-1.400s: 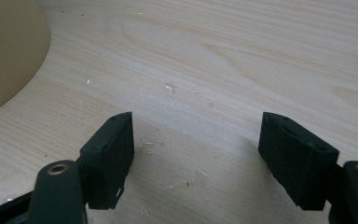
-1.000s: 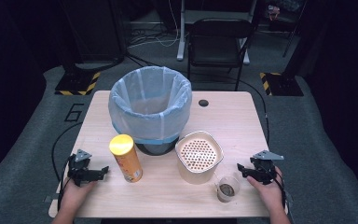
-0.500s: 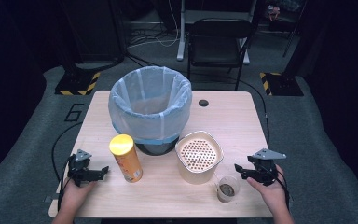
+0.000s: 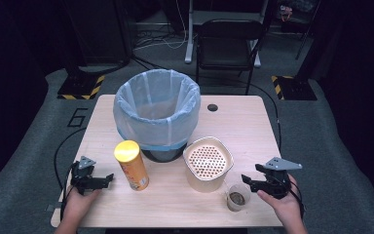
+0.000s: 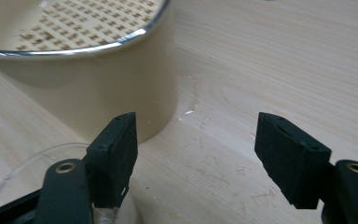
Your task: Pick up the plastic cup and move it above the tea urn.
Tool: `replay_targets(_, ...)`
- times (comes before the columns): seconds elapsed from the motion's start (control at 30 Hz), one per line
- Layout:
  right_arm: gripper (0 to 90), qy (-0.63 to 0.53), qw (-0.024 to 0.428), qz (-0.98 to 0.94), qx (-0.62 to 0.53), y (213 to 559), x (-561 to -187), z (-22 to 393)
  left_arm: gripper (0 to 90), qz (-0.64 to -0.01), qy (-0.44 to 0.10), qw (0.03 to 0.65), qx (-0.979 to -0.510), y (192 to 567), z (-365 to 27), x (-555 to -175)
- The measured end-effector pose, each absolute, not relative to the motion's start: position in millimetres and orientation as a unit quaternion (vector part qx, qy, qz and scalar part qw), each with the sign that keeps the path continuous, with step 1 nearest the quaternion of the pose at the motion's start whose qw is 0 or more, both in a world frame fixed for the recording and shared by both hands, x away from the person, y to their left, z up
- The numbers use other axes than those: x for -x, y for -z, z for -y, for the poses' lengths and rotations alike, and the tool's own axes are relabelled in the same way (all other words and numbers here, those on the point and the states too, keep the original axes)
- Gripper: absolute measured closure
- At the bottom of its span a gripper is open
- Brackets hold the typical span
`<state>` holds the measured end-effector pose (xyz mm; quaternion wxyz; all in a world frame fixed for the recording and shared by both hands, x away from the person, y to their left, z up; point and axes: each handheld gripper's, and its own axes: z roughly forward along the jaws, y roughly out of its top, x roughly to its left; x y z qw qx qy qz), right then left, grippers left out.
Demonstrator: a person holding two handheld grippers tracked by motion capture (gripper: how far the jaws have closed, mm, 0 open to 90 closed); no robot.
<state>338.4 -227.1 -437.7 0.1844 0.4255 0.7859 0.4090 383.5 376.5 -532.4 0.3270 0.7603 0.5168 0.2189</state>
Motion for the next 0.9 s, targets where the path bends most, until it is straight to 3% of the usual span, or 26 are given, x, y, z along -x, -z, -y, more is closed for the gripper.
replay_targets(0.33,21.3,-0.43,0.163,-0.804,-0.378,425.6,-317.0,208.0,0.2,-0.52,-0.214,0.323,-0.761,531.6,-376.2,-382.9)
replay_targets(0.9,15.1,-0.424,0.125,-0.833,-0.333,456.0,-307.9,190.6,0.2,-0.521,-0.214,0.324,-0.761,531.7,-376.2,-382.9)
